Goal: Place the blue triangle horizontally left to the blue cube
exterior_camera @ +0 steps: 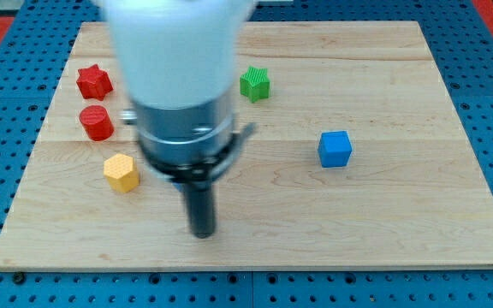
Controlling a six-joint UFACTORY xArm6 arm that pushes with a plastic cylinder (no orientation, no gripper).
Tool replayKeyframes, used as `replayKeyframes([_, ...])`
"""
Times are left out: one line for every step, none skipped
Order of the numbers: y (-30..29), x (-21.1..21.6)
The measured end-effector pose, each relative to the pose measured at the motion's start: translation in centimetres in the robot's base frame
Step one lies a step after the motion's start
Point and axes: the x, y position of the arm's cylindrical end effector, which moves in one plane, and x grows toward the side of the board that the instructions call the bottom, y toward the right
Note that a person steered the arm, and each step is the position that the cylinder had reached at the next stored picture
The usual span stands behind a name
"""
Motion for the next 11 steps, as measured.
replayKeyframes([-5.2, -1.3])
replayKeyframes([-8.4, -3.5])
replayKeyframes([-6.6, -6.8])
replayKeyframes([-2.5, -8.6])
replayKeyframes([1.0, -8.6])
replayKeyframes([1.9, -7.5])
replayKeyframes([2.4, -5.8])
replayKeyframes([4.6, -5.9])
replayKeyframes([6.5, -7.5])
replayKeyframes([7.1, -9.5])
replayKeyframes([6.2, -5.3])
